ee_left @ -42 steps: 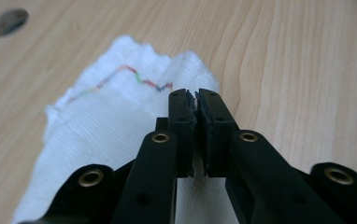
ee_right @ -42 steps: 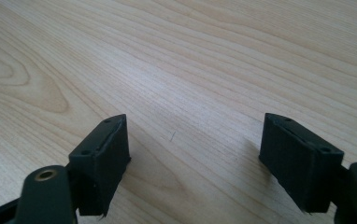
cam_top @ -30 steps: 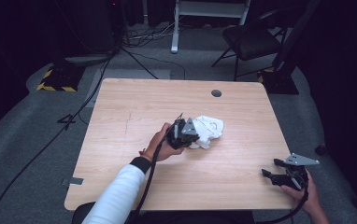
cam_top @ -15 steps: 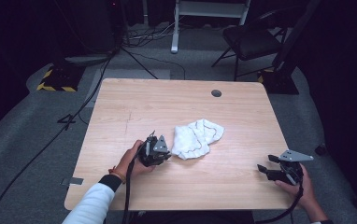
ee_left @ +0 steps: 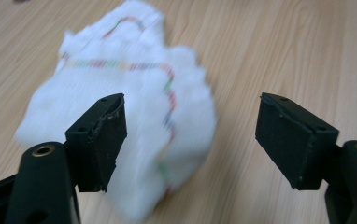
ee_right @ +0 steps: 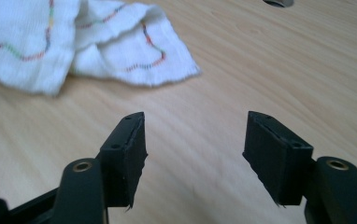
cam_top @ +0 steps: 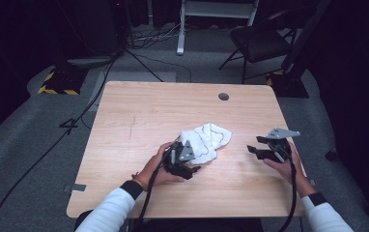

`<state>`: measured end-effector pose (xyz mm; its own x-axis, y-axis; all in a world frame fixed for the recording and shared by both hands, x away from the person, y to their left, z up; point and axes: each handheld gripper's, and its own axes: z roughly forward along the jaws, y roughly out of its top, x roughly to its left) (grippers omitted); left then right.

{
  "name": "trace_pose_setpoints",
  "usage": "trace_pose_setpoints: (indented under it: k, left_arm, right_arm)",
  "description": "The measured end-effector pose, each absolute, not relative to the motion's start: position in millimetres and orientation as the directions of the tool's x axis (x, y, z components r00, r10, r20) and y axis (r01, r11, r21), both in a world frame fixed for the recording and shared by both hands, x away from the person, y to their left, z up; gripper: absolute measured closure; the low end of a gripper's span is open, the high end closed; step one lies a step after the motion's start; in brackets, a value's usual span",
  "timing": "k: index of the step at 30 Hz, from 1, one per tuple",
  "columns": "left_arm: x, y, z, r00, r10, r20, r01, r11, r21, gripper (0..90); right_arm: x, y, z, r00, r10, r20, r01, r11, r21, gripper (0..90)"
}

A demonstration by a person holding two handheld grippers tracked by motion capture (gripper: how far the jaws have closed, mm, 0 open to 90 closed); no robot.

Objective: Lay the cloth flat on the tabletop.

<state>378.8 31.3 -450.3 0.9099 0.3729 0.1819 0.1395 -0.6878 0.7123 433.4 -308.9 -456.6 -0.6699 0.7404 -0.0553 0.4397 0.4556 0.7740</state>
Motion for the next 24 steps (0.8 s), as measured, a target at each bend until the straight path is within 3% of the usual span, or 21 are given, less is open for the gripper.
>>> trace_pose_setpoints:
  k: [3, 8, 9, 10, 16, 17, 18, 19, 24]
  left_arm:
    - [385.0, 5.9, -452.1, 0.919, 0.336, 0.205, 0.104, -0.71, 0.696, 25.1]
    - [401.5, -12.2, -468.4, 0.919, 0.345, 0.192, 0.134, -0.731, 0.669, 33.2]
    - [405.9, -12.3, -472.3, 0.919, 0.35, 0.182, 0.146, -0.73, 0.667, 43.9]
    - [409.6, -12.4, -476.2, 0.913, 0.361, 0.189, 0.159, -0.742, 0.651, 43.9]
    - [421.0, 3.7, -478.4, 0.93, 0.338, 0.147, 0.176, -0.757, 0.629, 71.4]
    - [421.2, 6.2, -477.3, 0.933, 0.327, 0.151, 0.168, -0.765, 0.621, 73.1]
    - [421.2, 9.7, -476.4, 0.934, 0.321, 0.157, 0.162, -0.773, 0.614, 79.7]
    - [421.7, 12.3, -475.7, 0.936, 0.319, 0.151, 0.163, -0.772, 0.615, 79.7]
    - [421.9, 26.2, -470.5, 0.937, 0.319, 0.145, 0.162, -0.761, 0.628, 86.3]
  right_arm:
    - [454.3, -286.4, -458.4, -0.677, 0.733, -0.066, 0.438, 0.474, 0.764, 40.8]
    - [485.7, -262.2, -472.4, -0.66, 0.749, -0.05, 0.47, 0.464, 0.751, 42.0]
    - [495.5, -256.0, -478.8, -0.653, 0.757, -0.037, 0.491, 0.46, 0.74, 41.8]
    - [495.5, -256.0, -478.8, -0.653, 0.757, -0.037, 0.491, 0.46, 0.74, 41.8]
    - [512.0, -244.0, -494.8, -0.628, 0.778, -0.01, 0.542, 0.446, 0.712, 42.9]
    - [512.9, -242.9, -494.8, -0.627, 0.779, -0.008, 0.543, 0.445, 0.712, 44.4]
    - [514.4, -242.6, -494.5, -0.641, 0.768, 0.008, 0.546, 0.448, 0.708, 51.7]
    - [514.4, -242.6, -494.5, -0.641, 0.768, 0.008, 0.546, 0.448, 0.708, 51.7]
    - [511.2, -239.5, -492.9, -0.678, 0.735, 0.025, 0.533, 0.468, 0.706, 73.2]
